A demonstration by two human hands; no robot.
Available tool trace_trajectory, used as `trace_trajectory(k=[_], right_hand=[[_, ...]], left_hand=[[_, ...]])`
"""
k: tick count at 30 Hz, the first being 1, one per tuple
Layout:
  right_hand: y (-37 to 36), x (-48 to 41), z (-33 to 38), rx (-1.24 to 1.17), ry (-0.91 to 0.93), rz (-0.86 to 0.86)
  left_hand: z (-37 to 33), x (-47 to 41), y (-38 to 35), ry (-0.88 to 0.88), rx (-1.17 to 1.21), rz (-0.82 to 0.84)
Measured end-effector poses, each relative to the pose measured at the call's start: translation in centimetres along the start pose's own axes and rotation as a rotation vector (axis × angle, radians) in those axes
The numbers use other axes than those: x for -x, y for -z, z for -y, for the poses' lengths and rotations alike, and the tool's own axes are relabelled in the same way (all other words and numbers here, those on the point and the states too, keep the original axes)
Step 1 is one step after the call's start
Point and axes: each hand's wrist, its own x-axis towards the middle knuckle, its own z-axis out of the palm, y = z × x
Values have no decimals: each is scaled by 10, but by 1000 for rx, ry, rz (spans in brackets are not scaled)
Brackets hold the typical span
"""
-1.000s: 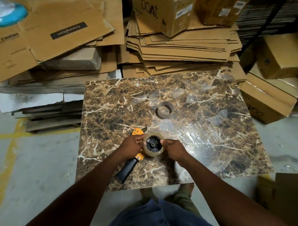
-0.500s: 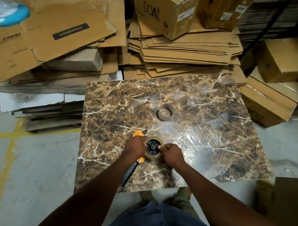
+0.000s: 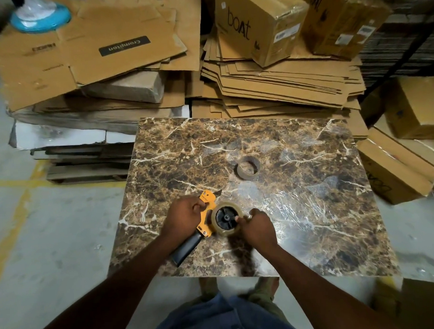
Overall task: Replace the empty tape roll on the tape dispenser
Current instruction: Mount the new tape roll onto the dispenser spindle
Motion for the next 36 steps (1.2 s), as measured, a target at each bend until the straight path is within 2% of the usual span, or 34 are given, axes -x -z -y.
trace_trajectory(k=[2,4,6,8,12,14,17,22,25,29,34,36], right_hand=[[0,-2,4,157,190,-67],[-1,-4,11,216,303,-46],[-3,-6,17,187,278,11],[-6,-6,18,124,204,45],[-7,-1,12,-1,40,20],[-9,1,8,-44,-46,18],[-15,0,5,-58,-132,48],[-8,-7,13,-88,-164,89],[1,-15,24,-118,-129,125],[4,-20,29,-82,-93,138],[0,-19,25,-79,-74,137],[1,-18,24,-88,-78,141]], left_hand=[[6,9,-1,-67,-16,8],[12,19,-6,-128,-49,20],[16,28,-11,-119,-65,-10],[20,37,-12,-81,-16,-111],[40,48,-9,110,142,-282],[46,47,-10,99,117,-236],[44,42,-15,-71,27,-92],[29,30,-13,-211,-345,122],[13,27,-17,-196,-487,273],[0,17,-25,-165,-660,340],[-12,15,-35,-89,-612,340],[-15,13,-39,4,-539,312]])
